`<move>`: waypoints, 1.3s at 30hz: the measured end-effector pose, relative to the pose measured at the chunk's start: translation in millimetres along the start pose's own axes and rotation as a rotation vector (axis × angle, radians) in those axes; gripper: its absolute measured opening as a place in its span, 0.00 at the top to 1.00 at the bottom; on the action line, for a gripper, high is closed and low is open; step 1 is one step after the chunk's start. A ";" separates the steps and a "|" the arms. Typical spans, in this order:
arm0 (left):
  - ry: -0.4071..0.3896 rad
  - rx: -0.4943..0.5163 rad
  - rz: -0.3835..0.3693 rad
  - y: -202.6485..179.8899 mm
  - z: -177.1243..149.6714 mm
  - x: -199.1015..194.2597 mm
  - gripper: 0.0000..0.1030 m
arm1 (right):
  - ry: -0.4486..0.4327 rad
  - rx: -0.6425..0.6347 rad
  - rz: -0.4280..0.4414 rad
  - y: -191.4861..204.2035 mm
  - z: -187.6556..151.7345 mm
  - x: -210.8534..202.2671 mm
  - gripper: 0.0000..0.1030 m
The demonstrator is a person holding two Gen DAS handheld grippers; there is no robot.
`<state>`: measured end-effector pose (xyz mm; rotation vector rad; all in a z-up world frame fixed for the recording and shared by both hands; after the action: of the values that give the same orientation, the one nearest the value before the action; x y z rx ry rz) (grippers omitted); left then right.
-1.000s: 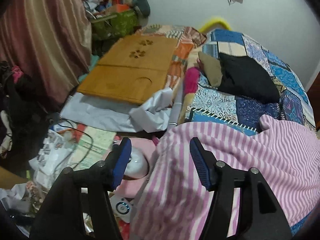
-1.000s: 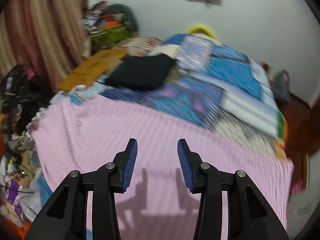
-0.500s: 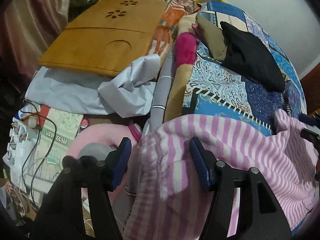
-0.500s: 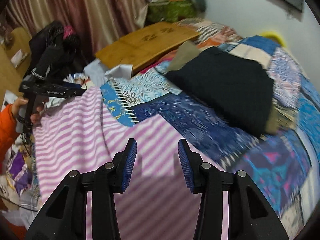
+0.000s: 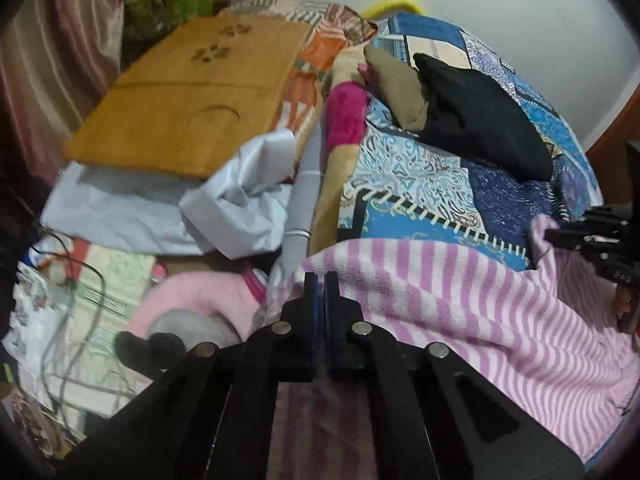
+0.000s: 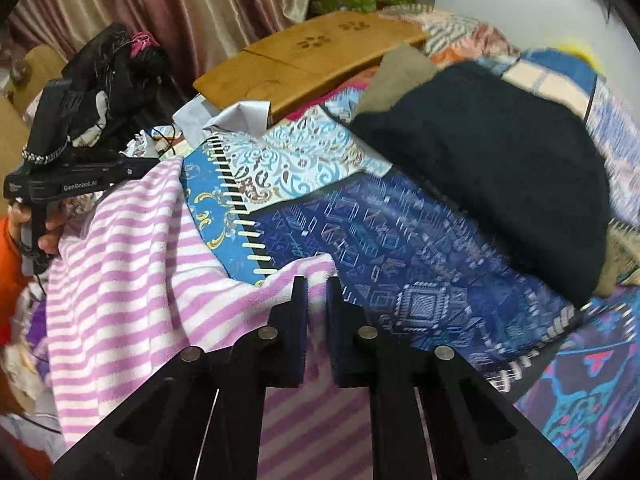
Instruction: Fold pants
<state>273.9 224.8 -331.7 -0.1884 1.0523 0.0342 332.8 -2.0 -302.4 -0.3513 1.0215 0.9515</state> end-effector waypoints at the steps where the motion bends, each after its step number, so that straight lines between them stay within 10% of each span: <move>1: -0.028 0.010 0.032 0.5 1.9 -6.1 0.98 | -0.019 -0.014 -0.016 2.0 0.8 -3.4 0.94; 6: -0.144 0.001 0.210 21.4 14.9 -34.6 1.00 | -0.079 -0.019 -0.147 -10.0 14.3 -10.8 0.94; 12: -0.069 -0.073 0.104 40.1 13.7 -30.7 0.99 | -0.071 0.051 -0.217 -37.8 19.8 -2.6 0.94; 15: -0.037 -0.065 0.049 28.6 9.2 -26.8 0.85 | -0.068 0.062 -0.184 -36.3 16.9 -6.7 0.92; 19: -0.003 -0.083 -0.037 8.2 2.1 -20.8 0.41 | -0.055 0.054 -0.170 -31.4 14.5 -8.3 0.92; 21: -0.006 -0.083 -0.082 0.0 -0.9 -21.3 0.40 | -0.051 0.055 -0.156 -30.0 12.9 -8.2 0.91; 29: 0.058 -0.071 -0.097 -13.4 -9.7 -5.4 0.61 | 0.002 0.057 -0.121 -26.4 6.2 5.2 0.85; 34: 0.002 0.002 0.042 -10.8 -11.1 -22.2 0.94 | -0.018 -0.002 -0.172 -25.4 5.6 4.0 0.94; 39: 0.026 0.018 0.126 6.2 -27.5 -23.4 0.94 | -0.044 -0.008 -0.264 -41.4 11.4 -2.9 0.95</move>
<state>237.9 227.7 -325.6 -0.1061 1.0887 0.1360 372.1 -19.6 -300.9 -0.4579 0.9061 0.7223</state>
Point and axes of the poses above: each gripper's, at about its wrist camera, not at the fingertips, and x roughly the way its jaws point, y to its left, z to its top, the point moved 5 cm from there along x, roughly the way its jaws point, and after that the axes turned 1 degree about -z, right-handed, at the moved point
